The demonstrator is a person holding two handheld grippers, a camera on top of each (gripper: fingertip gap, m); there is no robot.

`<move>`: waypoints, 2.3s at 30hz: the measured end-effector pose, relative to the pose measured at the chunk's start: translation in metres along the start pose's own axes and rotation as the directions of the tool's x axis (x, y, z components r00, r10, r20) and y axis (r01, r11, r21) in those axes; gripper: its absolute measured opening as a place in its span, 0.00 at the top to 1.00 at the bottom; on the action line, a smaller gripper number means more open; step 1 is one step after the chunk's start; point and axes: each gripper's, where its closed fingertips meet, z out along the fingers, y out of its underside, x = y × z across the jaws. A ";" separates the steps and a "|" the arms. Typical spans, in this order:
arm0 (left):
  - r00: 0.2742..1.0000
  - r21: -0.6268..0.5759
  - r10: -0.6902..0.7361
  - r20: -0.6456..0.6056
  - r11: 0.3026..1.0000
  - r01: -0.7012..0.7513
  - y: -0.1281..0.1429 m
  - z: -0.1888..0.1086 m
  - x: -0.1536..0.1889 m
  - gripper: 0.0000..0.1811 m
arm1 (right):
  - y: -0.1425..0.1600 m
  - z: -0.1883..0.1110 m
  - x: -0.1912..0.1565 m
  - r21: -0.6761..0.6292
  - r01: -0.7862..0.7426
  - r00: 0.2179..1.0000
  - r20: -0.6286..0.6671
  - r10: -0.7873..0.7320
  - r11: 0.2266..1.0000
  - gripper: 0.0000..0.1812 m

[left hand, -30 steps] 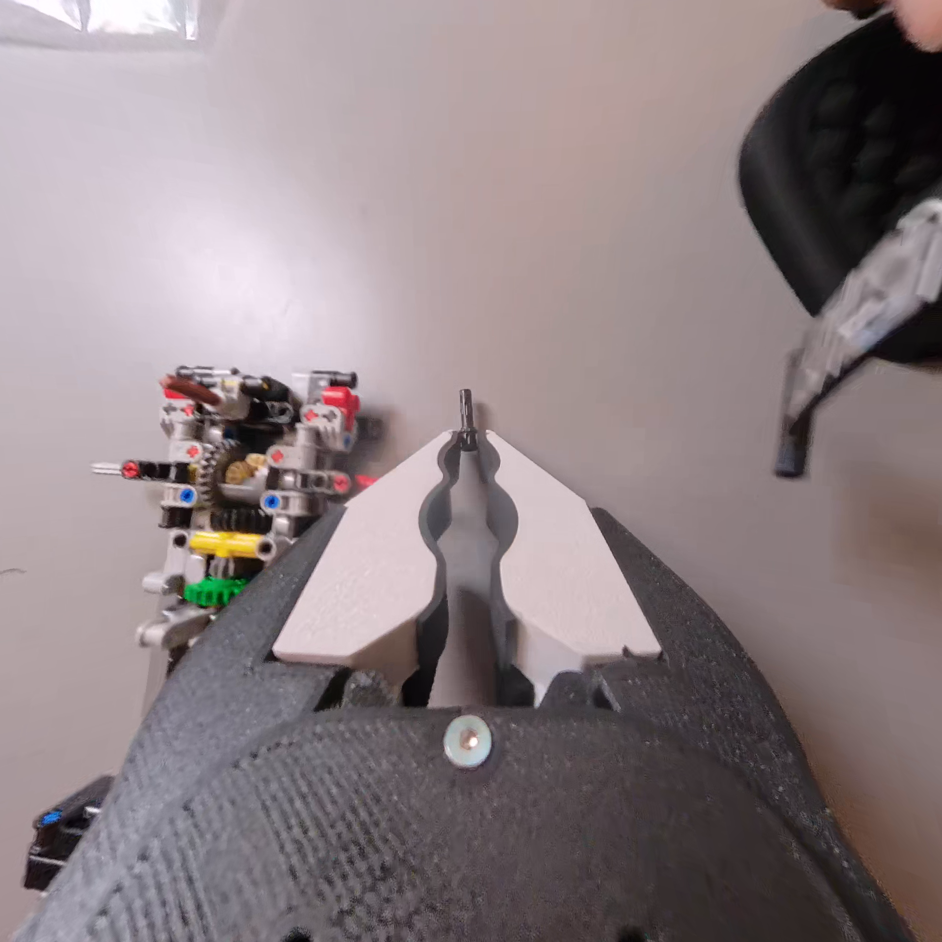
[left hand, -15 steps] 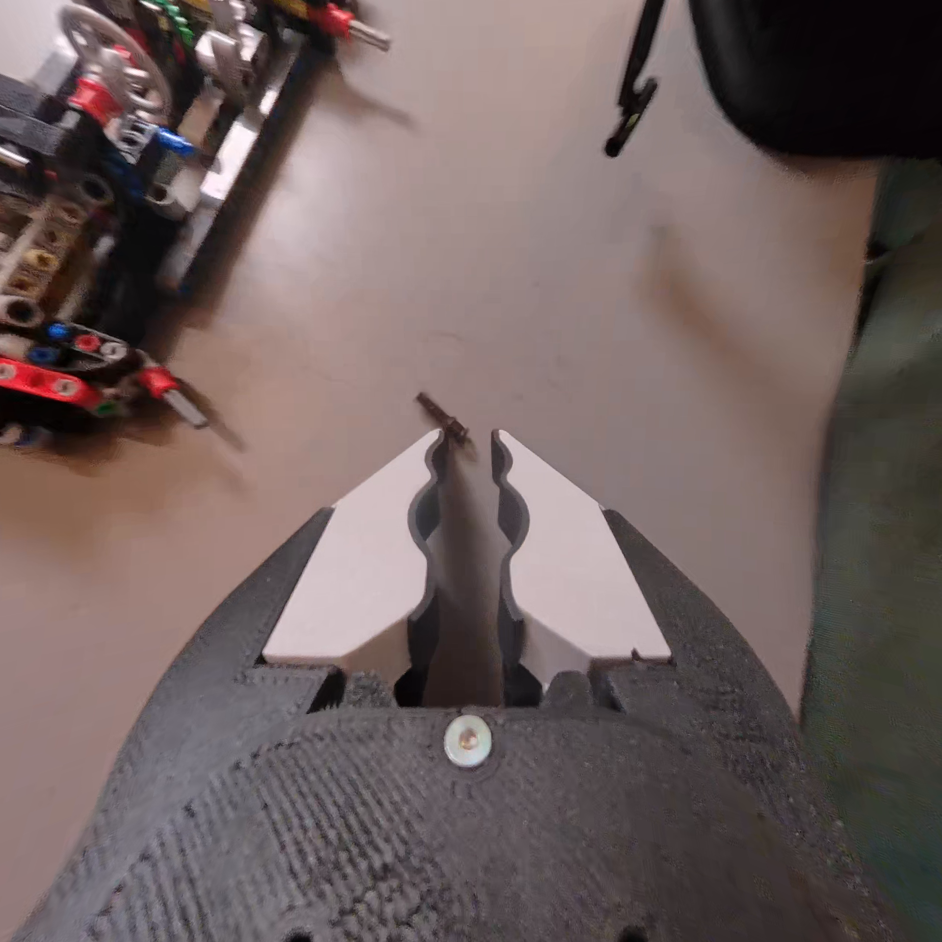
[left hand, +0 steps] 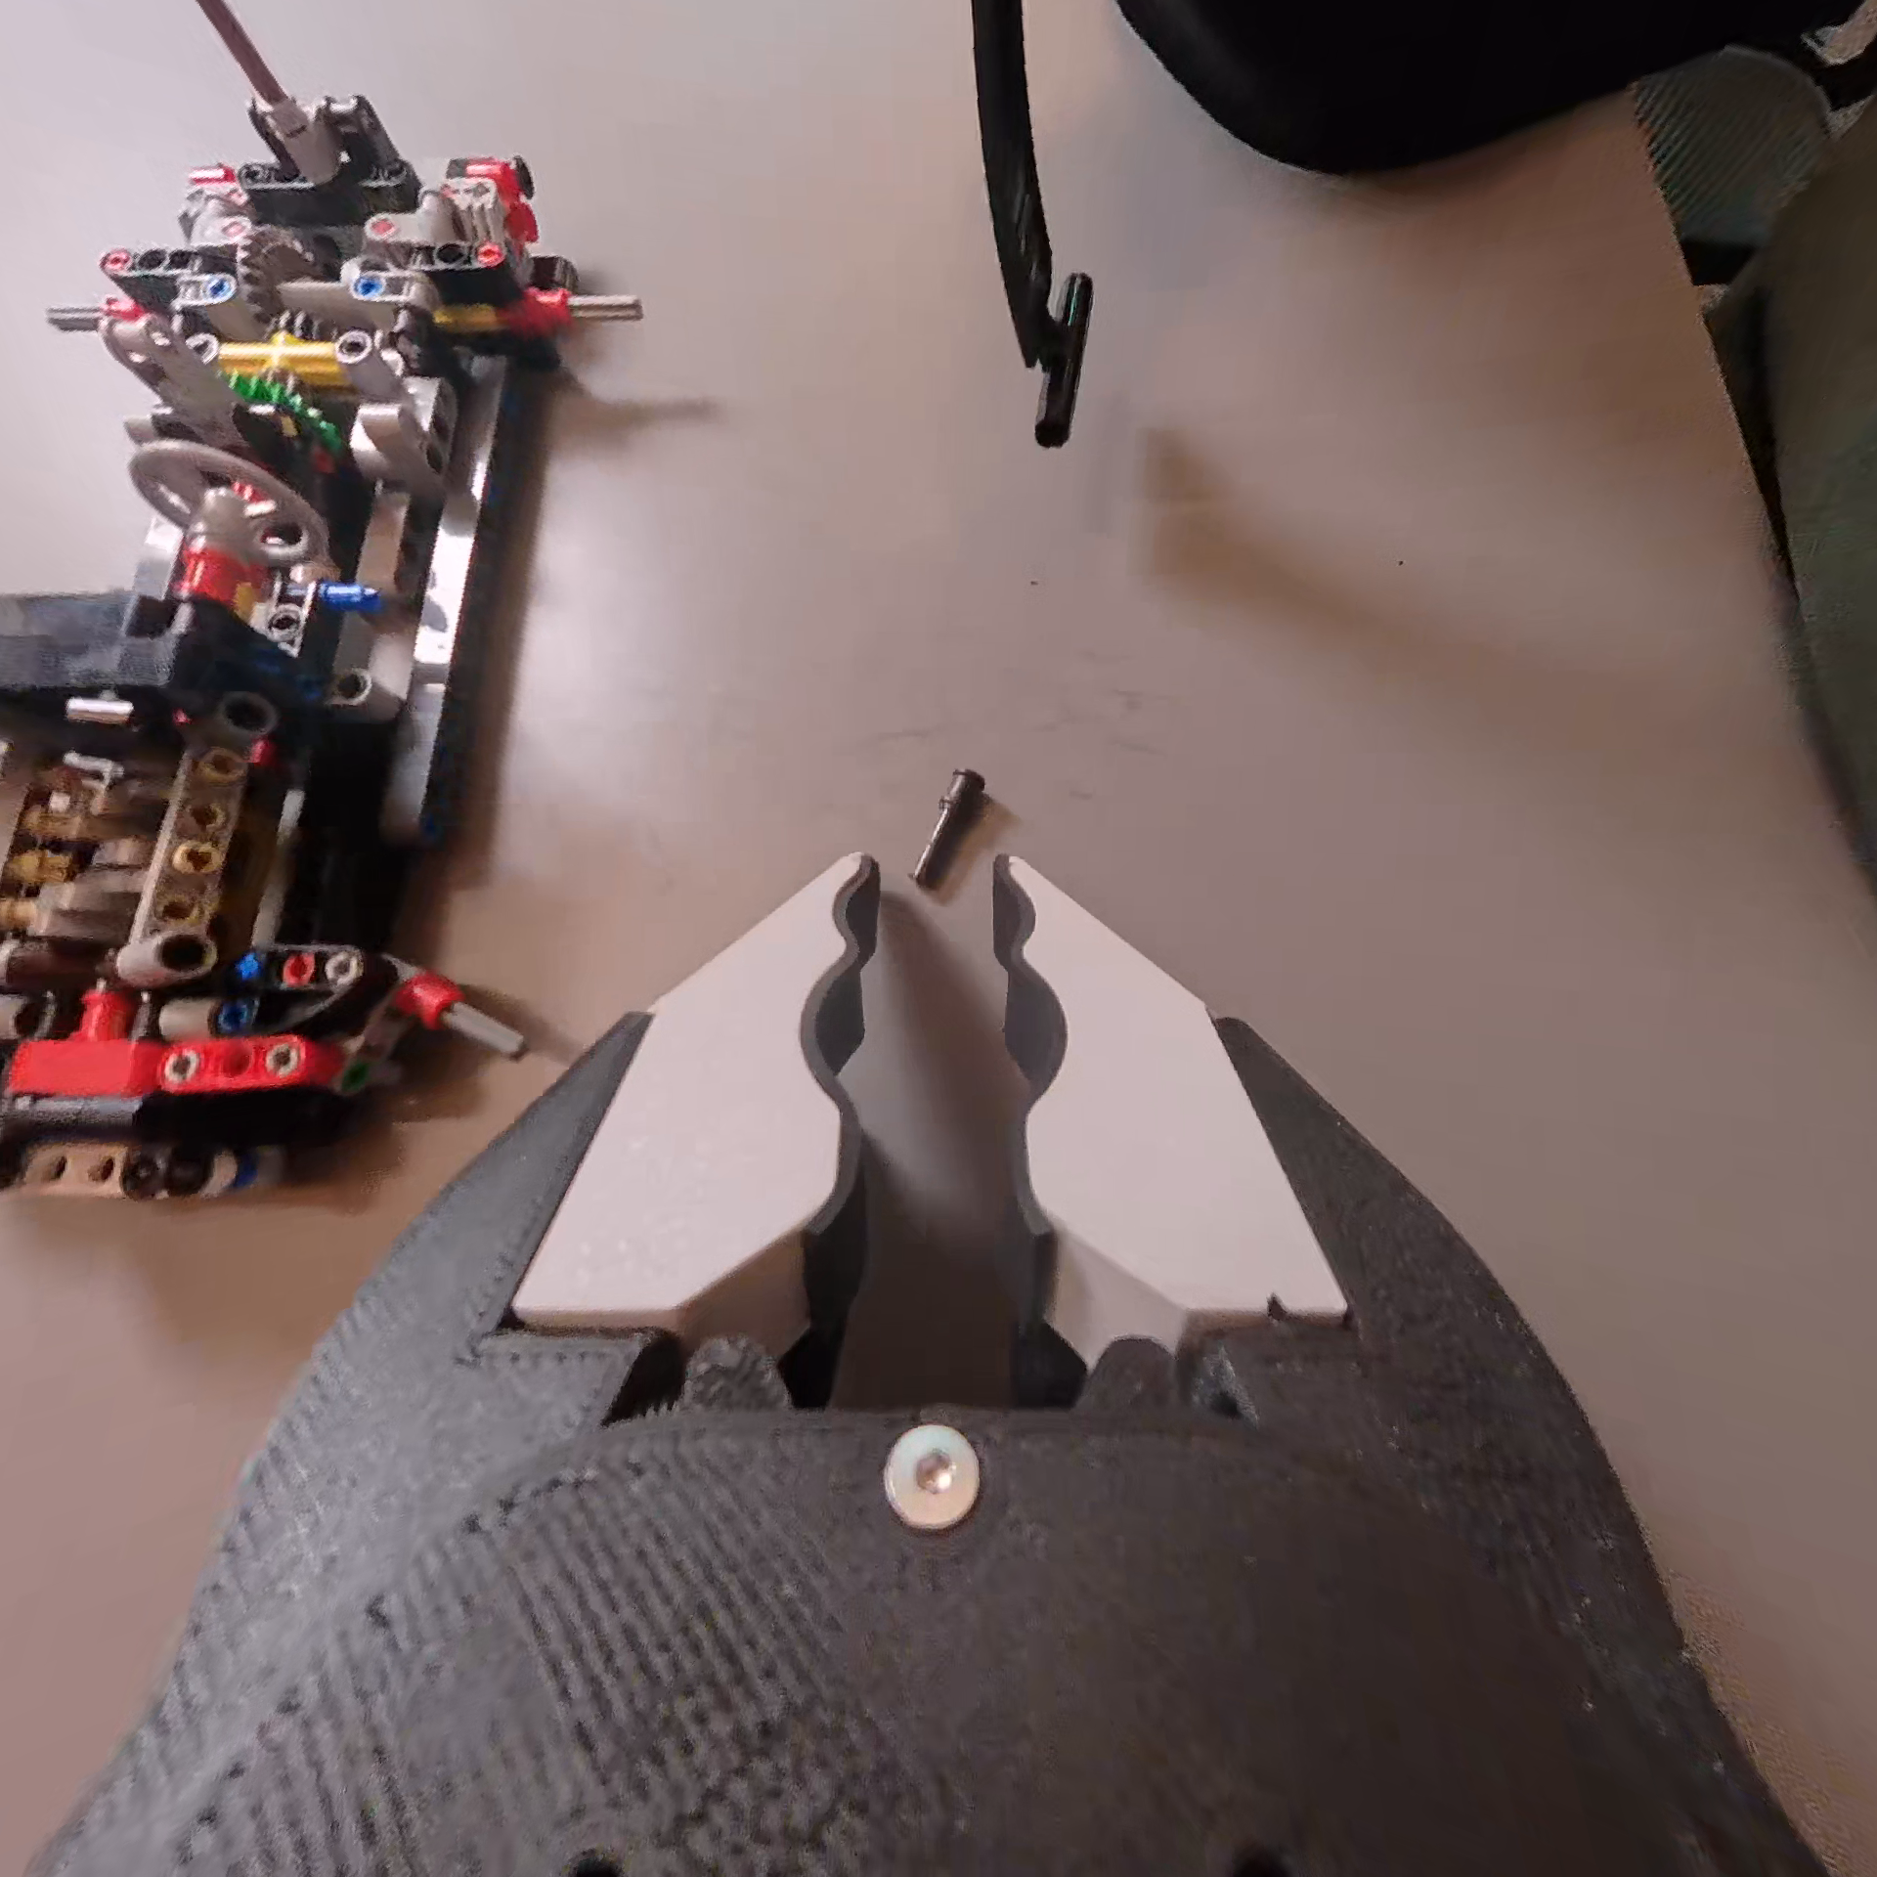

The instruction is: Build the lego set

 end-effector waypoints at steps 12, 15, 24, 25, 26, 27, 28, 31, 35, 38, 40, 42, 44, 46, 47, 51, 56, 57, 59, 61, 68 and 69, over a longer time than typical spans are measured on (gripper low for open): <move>0.999 -0.027 -0.026 0.031 0.999 0.027 -0.010 0.009 -0.002 0.99 | 0.009 0.019 0.003 -0.093 0.069 0.998 -0.003 -0.070 0.993 1.00; 0.982 0.083 -0.176 -0.069 0.980 0.182 -0.029 -0.002 0.002 0.99 | 0.012 0.028 0.002 -0.148 0.133 0.991 0.019 -0.132 0.980 1.00; 0.937 0.261 -0.234 -0.259 0.917 0.301 -0.080 -0.044 0.013 0.99 | 0.001 0.058 -0.006 -0.202 0.295 0.953 0.133 -0.272 0.934 1.00; 0.936 0.262 -0.237 -0.261 0.915 0.305 -0.080 -0.045 0.013 0.99 | 0.000 0.060 -0.007 -0.207 0.307 0.949 0.140 -0.282 0.929 1.00; 0.935 0.261 -0.240 -0.262 0.915 0.308 -0.079 -0.046 0.013 0.99 | 0.001 0.061 -0.006 -0.218 0.319 0.945 0.143 -0.293 0.922 1.00; 0.934 0.259 -0.243 -0.262 0.915 0.310 -0.078 -0.046 0.013 0.99 | 0.002 0.063 -0.005 -0.227 0.330 0.942 0.144 -0.304 0.916 1.00; 0.933 0.256 -0.246 -0.264 0.914 0.314 -0.078 -0.046 0.012 0.99 | 0.002 0.064 -0.006 -0.233 0.336 0.940 0.149 -0.308 0.913 1.00; 0.930 0.246 -0.248 -0.270 0.916 0.316 -0.077 -0.046 0.013 0.99 | 0.004 0.067 -0.006 -0.252 0.350 0.934 0.166 -0.316 0.902 1.00; 0.932 0.229 -0.245 -0.268 0.923 0.309 -0.077 -0.048 0.012 0.99 | 0.004 0.071 -0.007 -0.261 0.361 0.929 0.179 -0.322 0.895 1.00; 0.934 0.217 -0.240 -0.263 0.929 0.300 -0.078 -0.050 0.012 0.99 | 0.004 0.073 -0.007 -0.264 0.367 0.927 0.185 -0.327 0.892 1.00; 0.938 0.205 -0.233 -0.257 0.935 0.289 -0.079 -0.051 0.011 0.99 | 0.003 0.074 -0.008 -0.263 0.371 0.925 0.191 -0.329 0.890 1.00; 0.941 0.188 -0.223 -0.255 0.943 0.275 -0.080 -0.051 0.012 0.99 | 0.004 0.075 -0.009 -0.265 0.376 0.922 0.197 -0.332 0.888 1.00; 0.943 0.174 -0.216 -0.253 0.949 0.264 -0.082 -0.052 0.013 0.99 | 0.003 0.074 -0.009 -0.268 0.381 0.920 0.200 -0.336 0.885 1.00; 0.944 0.159 -0.212 -0.251 0.953 0.256 -0.084 -0.053 0.013 0.99 | 0.001 0.074 -0.009 -0.268 0.386 0.919 0.197 -0.342 0.883 1.00; 0.946 0.150 -0.211 -0.248 0.956 0.253 -0.085 -0.054 0.012 0.99 | 0.000 0.074 -0.009 -0.268 0.388 0.918 0.194 -0.345 0.882 1.00; 0.943 0.116 -0.224 -0.244 0.959 0.258 -0.087 -0.058 0.011 0.99 | -0.005 0.075 -0.008 -0.249 0.379 0.923 0.176 -0.343 0.891 1.00; 0.939 0.107 -0.247 -0.238 0.955 0.278 -0.087 -0.058 0.009 1.00 | -0.004 0.077 -0.008 -0.238 0.358 0.931 0.160 -0.327 0.903 1.00; 0.939 0.104 -0.246 -0.239 0.955 0.277 -0.087 -0.058 0.010 1.00 | -0.003 0.077 -0.009 -0.232 0.354 0.933 0.161 -0.323 0.906 1.00; 0.946 0.084 -0.237 -0.223 0.962 0.261 -0.084 -0.055 0.011 1.00 | 0.001 0.079 -0.011 -0.238 0.356 0.931 0.170 -0.323 0.904 1.00; 0.943 0.099 -0.244 -0.225 0.957 0.271 -0.087 -0.056 0.011 1.00 | 0.000 0.079 -0.011 -0.231 0.349 0.934 0.167 -0.317 0.908 1.00; 0.984 0.243 -0.078 -0.162 0.963 0.116 -0.151 -0.073 0.013 1.00 | 0.001 0.100 -0.023 -0.247 0.395 0.913 0.210 -0.349 0.885 1.00; 0.990 0.272 -0.092 -0.111 0.955 0.119 -0.152 -0.086 0.001 1.00 | -0.005 0.093 -0.017 -0.230 0.378 0.922 0.183 -0.342 0.897 1.00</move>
